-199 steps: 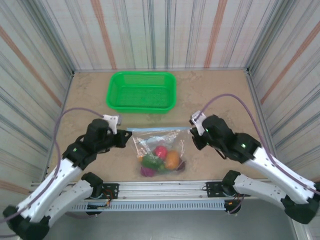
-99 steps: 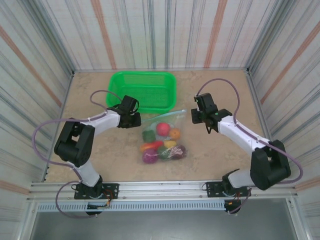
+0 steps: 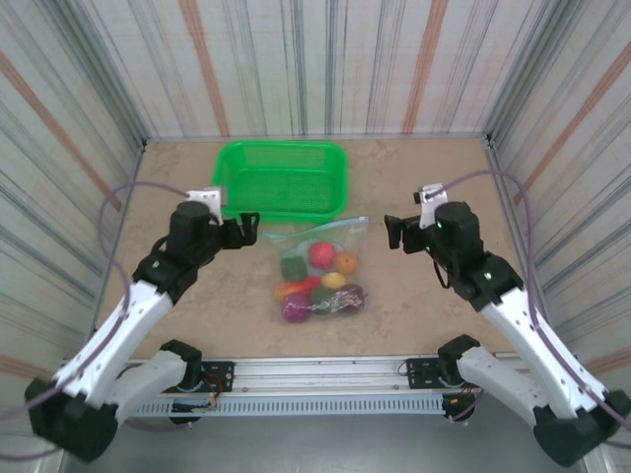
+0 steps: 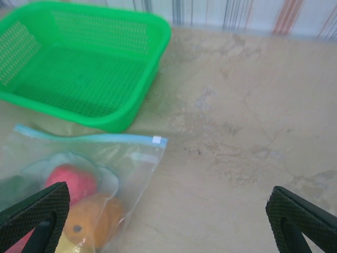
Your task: Place the food in the zip-top bag and seal the zipper
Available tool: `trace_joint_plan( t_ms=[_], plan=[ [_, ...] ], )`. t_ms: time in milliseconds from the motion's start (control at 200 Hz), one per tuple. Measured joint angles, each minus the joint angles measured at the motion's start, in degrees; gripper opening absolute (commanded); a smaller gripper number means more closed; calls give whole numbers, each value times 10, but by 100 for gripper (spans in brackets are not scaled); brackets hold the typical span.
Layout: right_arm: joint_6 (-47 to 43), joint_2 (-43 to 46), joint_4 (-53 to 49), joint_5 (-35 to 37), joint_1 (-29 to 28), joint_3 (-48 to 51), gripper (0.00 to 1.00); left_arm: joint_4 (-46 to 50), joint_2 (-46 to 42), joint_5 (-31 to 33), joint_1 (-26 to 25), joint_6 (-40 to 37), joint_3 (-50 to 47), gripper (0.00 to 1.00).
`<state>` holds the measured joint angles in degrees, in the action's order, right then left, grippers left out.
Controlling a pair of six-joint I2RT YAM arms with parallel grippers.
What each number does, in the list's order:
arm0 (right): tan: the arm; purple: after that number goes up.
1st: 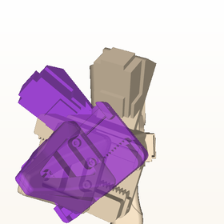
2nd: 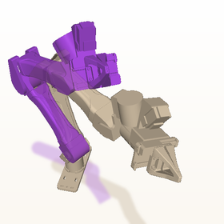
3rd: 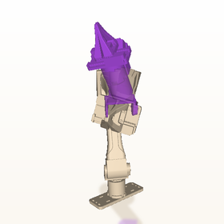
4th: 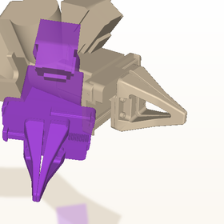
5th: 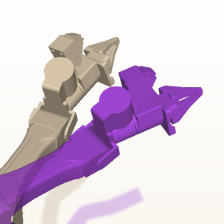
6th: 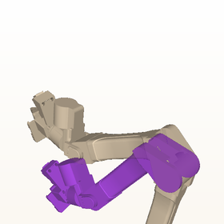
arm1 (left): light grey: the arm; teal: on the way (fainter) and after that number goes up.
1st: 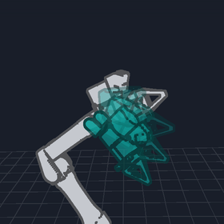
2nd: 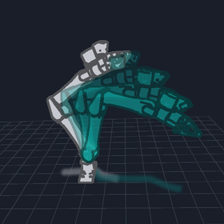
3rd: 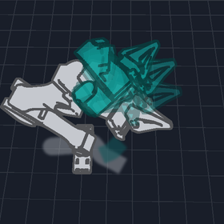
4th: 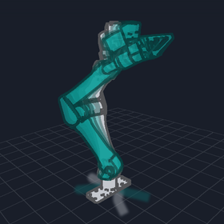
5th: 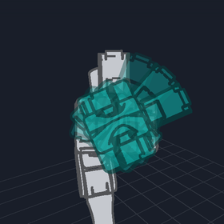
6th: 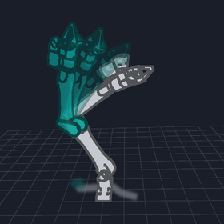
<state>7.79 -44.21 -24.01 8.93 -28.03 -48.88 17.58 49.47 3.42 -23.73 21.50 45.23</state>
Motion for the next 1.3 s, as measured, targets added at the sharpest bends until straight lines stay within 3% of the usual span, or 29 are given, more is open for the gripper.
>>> trace_joint_plan(
  t_ms=[85, 165, 240, 316, 471, 756, 917, 1052, 1177, 1303],
  plan=[
    [-30, 92, 35, -15, 7, 73, 99, -12, -87, 77, 0, -16, -40, 99],
    [-52, 116, 52, -27, 29, 107, 99, -80, -143, 147, 5, -61, -116, 99],
    [-63, 86, 66, -35, 59, 118, 99, -174, -179, 132, 28, -142, -230, 99],
    [-64, 57, 100, -35, 80, 137, 99, -201, -183, 98, 70, -186, -304, 99],
    [-64, 16, 162, -46, 137, 191, 99, -269, -85, 75, 163, -205, -329, 99],
    [-35, -90, 358, -50, 277, 326, 99, -417, 219, 68, 180, -240, -252, 99],
    [-35, -172, 496, -63, 302, 358, 99, -488, 287, 49, 205, -245, -224, 99],
    [-26, -270, 619, -87, 323, 358, 99, -633, 359, 31, 214, -245, -248, 99],
    [-23, -399, 763, -135, 337, 356, 99, -626, 377, 16, 214, -245, -247, 99],
    [-24, -452, 725, -138, 327, 302, 99, -629, 377, 6, 215, -245, -231, 99]
  ],
)
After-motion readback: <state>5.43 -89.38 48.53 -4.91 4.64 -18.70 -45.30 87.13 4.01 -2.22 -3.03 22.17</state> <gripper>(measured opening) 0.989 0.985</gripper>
